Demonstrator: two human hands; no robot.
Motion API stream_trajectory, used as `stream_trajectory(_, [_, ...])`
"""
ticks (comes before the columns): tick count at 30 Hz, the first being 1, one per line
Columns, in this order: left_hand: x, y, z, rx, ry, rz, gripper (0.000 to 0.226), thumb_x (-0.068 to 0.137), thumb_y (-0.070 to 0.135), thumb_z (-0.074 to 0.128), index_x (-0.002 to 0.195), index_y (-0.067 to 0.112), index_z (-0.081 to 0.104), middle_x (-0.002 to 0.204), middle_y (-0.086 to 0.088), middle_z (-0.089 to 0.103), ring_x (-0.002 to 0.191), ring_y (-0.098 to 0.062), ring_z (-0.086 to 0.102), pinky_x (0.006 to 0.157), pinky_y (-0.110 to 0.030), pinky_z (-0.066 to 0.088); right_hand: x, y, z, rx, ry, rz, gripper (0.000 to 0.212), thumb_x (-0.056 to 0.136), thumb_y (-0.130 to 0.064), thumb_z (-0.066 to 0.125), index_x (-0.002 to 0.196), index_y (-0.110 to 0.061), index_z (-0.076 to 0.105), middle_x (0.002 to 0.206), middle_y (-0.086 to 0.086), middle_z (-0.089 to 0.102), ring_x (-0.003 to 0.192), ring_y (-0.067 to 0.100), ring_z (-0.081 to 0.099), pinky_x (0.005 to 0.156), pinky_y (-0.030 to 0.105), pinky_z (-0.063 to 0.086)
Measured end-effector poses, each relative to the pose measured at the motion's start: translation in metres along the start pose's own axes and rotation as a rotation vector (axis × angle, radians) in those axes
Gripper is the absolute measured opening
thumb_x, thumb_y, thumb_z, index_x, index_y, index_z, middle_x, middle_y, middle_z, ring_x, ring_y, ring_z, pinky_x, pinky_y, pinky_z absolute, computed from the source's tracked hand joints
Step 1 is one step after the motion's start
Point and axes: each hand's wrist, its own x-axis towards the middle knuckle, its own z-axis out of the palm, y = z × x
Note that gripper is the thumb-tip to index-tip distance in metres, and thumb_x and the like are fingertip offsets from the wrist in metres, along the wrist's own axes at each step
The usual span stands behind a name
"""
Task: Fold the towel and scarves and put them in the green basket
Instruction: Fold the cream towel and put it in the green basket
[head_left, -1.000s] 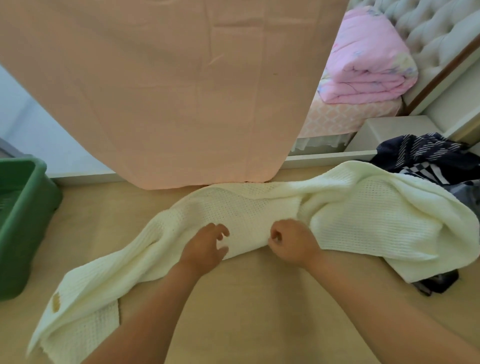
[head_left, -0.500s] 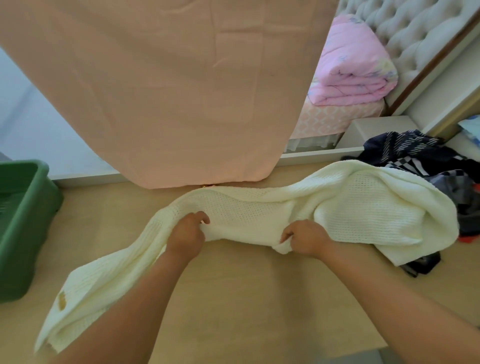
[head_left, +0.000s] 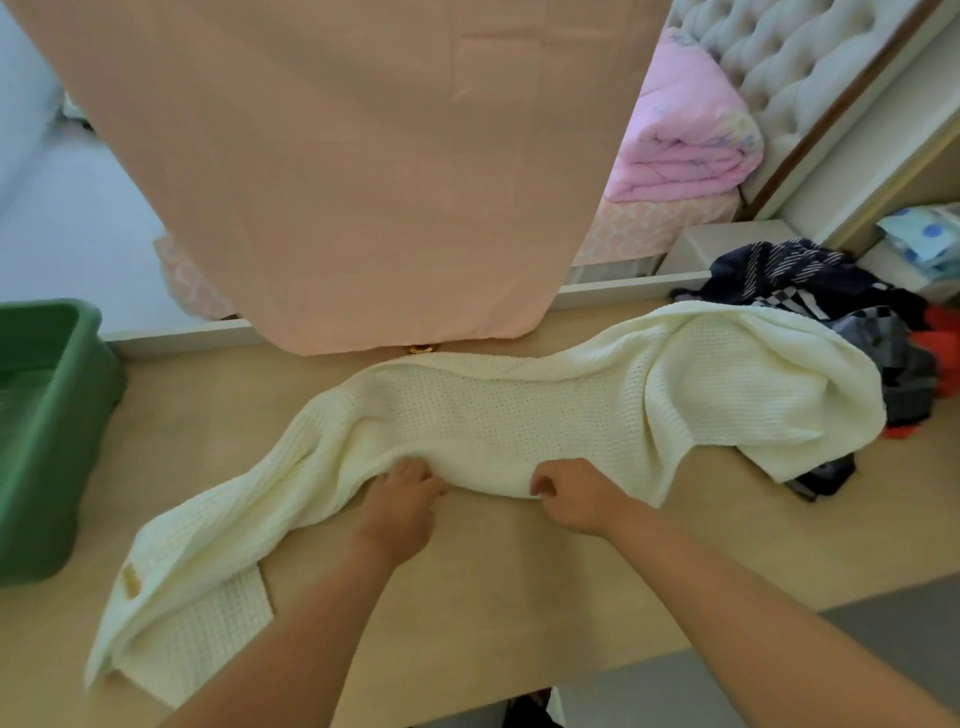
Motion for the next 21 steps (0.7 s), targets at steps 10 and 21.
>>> stream_trajectory(10, [-0.011,-0.053,-0.003,0.205,0.287,-0.281,0.053,0.065,-0.015,0.054,0.112,0.009,0.062,0.128,-0.025,0.045,0.107,-0.046,0.045,0.078,-0.056,0.049,0.024,0.018,0.037,-0.226,0.283,0.099,0.057,0.097,-0.005,0.044,0.148,-0.025,0.030,0.146,0.010,0.028,0.130,0.028,0.038,0.100,0.040,0.045])
stream_trajectory(21, [-0.004,-0.070,-0.062,-0.209,0.399,-0.412,0.031,0.088,-0.002,0.044,0.084,0.023,0.062,0.078,0.003,0.061,0.069,-0.020,0.055,0.057,-0.031,0.039,0.017,-0.008,-0.007,-0.296,0.234,0.053,0.036,0.083,-0.001,0.048,0.097,-0.020,0.075,0.093,0.000,0.066,0.092,0.021,0.055,0.079,0.029,0.036])
